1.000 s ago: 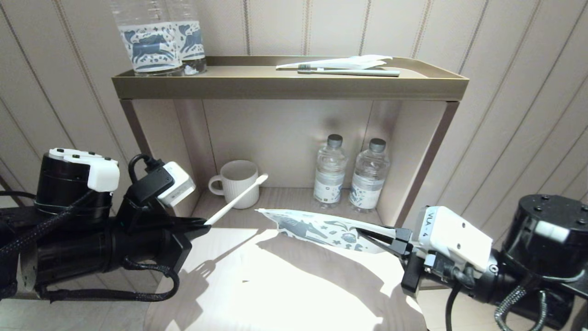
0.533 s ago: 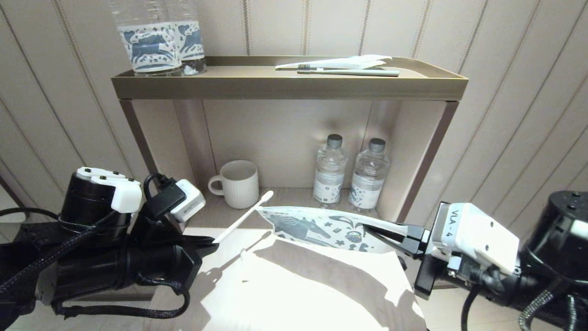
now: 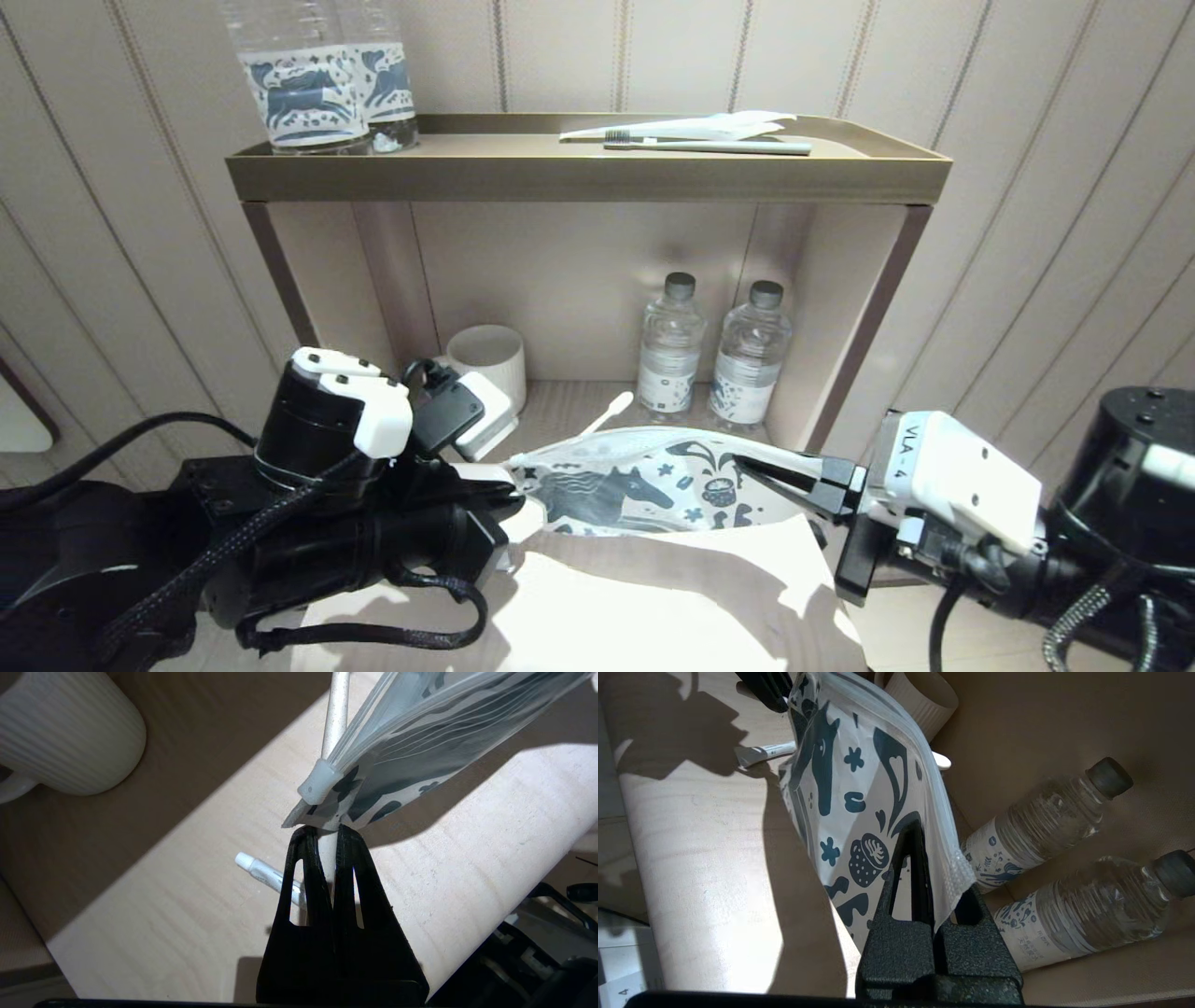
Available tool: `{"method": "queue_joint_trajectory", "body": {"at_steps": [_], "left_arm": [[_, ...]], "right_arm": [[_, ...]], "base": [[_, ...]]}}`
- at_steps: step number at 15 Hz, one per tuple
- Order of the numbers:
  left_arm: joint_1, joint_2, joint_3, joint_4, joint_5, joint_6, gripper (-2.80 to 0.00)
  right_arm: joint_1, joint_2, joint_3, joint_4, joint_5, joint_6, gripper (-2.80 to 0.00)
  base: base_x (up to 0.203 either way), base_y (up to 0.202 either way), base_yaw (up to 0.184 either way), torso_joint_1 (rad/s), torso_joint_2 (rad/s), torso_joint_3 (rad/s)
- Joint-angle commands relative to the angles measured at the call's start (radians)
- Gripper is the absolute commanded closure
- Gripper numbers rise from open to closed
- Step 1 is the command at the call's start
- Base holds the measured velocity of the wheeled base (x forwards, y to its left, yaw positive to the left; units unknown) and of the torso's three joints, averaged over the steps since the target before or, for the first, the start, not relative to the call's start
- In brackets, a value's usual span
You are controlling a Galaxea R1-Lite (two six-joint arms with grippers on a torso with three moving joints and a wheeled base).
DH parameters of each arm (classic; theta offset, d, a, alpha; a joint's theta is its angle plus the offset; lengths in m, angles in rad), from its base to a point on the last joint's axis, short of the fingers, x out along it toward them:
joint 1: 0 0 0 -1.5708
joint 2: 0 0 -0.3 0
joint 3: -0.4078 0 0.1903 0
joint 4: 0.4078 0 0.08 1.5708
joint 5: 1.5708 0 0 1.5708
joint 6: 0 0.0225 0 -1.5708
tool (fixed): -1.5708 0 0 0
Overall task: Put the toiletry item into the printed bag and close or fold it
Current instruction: Place the toothbrush in the storage bag
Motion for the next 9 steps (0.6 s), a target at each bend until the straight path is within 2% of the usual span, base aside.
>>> {"method": "queue_joint_trajectory", "body": {"at_steps": [1, 3, 9], "left_arm": [[-0.009, 0.026, -0.022, 0.001, 0.004, 0.002, 0.0], [-0.013, 0.038, -0.04, -0.002, 0.042, 0.005, 0.0], [-0.049, 0.065, -0.097, 0.01, 0.054, 0.013, 0.0]], "right_arm": [[0.0, 0.018, 0.003, -0.007, 0.002, -0.004, 0.0], [0.0, 0.019, 0.008, -0.008, 0.002, -0.007, 0.0], [0.006, 0.053, 0.011, -0.012, 0.002, -0.008, 0.0]], "base": [[0.0, 0.0, 0.0, 0.0, 0.0, 0.0], [0.0, 0.0, 0.0, 0.0, 0.0, 0.0], [0.0, 0.0, 0.0, 0.0, 0.0, 0.0]]}}
